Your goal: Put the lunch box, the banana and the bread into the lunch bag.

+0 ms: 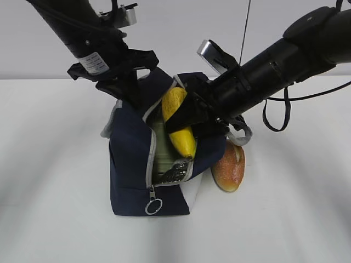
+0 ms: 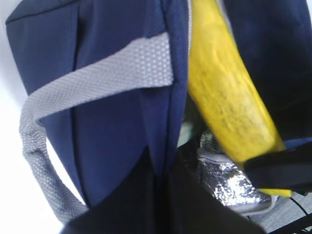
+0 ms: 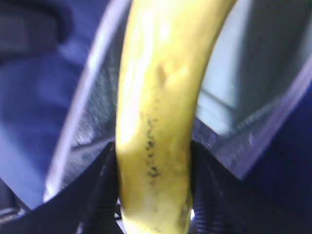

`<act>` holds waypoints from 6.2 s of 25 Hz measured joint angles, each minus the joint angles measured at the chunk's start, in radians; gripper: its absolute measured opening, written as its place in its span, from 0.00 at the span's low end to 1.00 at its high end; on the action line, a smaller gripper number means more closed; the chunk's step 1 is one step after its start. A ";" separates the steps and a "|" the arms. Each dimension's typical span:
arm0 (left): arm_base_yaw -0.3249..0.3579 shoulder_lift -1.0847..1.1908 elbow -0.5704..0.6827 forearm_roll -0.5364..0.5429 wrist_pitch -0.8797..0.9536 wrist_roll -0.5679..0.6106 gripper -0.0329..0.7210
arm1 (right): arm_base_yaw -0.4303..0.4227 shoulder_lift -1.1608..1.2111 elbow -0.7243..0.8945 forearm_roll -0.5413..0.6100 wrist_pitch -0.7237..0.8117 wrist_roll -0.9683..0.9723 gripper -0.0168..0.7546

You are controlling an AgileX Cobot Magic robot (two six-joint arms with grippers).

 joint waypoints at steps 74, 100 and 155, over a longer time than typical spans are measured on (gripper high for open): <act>0.000 -0.022 0.000 0.010 -0.022 0.000 0.04 | -0.005 -0.345 0.632 -0.169 -0.551 0.064 0.84; 0.000 -0.022 0.000 0.029 -0.022 0.000 0.04 | -0.005 -0.039 0.348 -0.157 -0.619 0.041 0.77; 0.000 -0.022 0.000 0.037 -0.022 0.000 0.04 | -0.225 -0.410 0.018 -0.105 -0.319 0.030 0.62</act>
